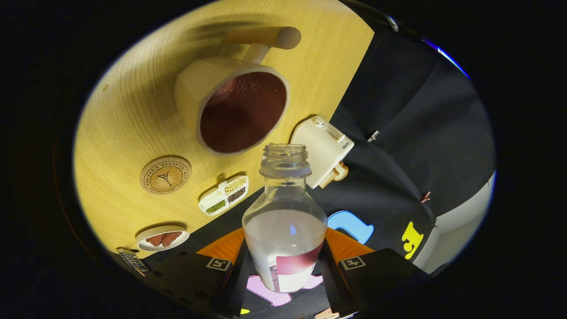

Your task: Take the bottle from table, then pour the juice into the cup, finally place the bottle on the coaster

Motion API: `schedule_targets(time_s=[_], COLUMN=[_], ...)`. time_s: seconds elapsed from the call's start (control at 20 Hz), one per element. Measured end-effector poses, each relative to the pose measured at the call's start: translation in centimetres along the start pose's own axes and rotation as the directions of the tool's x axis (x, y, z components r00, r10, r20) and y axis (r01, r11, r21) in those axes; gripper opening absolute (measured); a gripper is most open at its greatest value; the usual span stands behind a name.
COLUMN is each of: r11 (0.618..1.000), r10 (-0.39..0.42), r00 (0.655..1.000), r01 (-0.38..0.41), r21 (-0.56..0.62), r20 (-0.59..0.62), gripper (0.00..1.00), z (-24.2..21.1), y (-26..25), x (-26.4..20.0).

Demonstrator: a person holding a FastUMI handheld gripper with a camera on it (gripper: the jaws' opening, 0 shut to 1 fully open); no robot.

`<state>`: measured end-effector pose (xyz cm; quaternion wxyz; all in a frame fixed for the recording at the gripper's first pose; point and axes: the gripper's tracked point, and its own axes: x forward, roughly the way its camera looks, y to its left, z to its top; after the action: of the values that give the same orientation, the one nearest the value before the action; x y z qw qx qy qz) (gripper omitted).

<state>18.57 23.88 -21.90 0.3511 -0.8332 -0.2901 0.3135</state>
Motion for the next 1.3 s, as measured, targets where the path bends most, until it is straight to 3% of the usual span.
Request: schedule_targets(time_s=[0.25, 0.45, 0.6, 0.7, 0.8, 0.9, 1.1, 1.3], r11=[0.999, 0.982, 0.931, 0.868, 0.775, 0.658, 0.322, -0.002], r10=[-0.019, -0.036, -0.036, -0.050, -0.046, -0.029, 0.031, 0.011], r00=[1.000, 0.999, 0.996, 0.992, 0.988, 0.984, 0.979, 0.982], r01=[0.018, 0.042, 0.064, 0.100, 0.128, 0.151, 0.180, 0.190], r21=[0.040, 0.182, 0.359, 0.486, 0.619, 0.738, 0.929, 0.982], r20=[0.007, -0.037, -0.085, -0.115, -0.146, -0.175, -0.200, -0.190], gripper=[0.74, 0.74, 0.74, 0.74, 0.74, 0.74, 0.74, 0.74], z=[0.4, -0.8, -1.8, -2.7, -3.2, -3.8, -4.9, -5.9], y=[-0.1, 0.1, 0.3, -0.3, -0.5, -0.5, -0.1, -0.5], x=[-0.1, -0.9, -1.8, -2.6, -3.1, -3.7, -4.5, -5.2])
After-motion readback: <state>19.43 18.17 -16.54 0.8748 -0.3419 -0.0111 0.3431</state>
